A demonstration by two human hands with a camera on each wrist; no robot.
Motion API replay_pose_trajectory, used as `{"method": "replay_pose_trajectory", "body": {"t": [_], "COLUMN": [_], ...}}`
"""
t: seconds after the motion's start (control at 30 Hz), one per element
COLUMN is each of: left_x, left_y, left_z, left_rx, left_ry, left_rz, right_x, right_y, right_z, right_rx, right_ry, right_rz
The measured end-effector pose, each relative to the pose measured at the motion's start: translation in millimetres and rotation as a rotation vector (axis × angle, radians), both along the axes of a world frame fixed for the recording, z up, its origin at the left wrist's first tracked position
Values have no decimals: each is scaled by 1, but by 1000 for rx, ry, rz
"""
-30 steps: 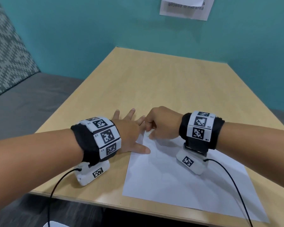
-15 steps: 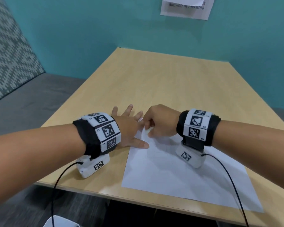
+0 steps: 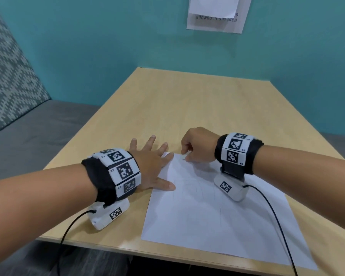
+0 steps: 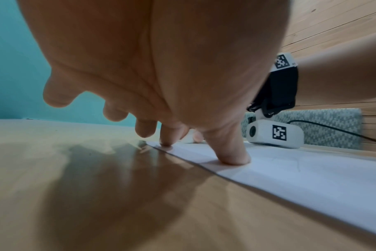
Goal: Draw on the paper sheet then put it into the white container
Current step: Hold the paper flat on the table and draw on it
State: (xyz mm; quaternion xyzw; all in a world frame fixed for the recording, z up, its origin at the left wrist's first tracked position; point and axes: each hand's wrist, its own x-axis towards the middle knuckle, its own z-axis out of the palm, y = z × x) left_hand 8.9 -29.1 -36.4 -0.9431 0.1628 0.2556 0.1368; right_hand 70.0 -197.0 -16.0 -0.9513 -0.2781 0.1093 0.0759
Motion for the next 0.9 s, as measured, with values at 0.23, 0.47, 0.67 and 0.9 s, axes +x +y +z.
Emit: {"method": "replay_pose_trajectory", "body": {"t": [0.23,0.47,0.67,0.9], "left_x": [1,5,9,9], "left_y": [1,3,-1,-4], "left_z": [9,2,2,0], "left_rx": [-44,-166,-154,-102], "left_ry": [41,26,42,26], "left_rz": [4,-20,-51,-28], "right_x": [1,-1,0,-18], "right_y": [2,6,5,12], "right_z": [-1,-5,-2,-4], "right_rx": [15,11,22,3], "right_ry": [8,3,13,75], "right_rz": [-10,0,-1,113]}}
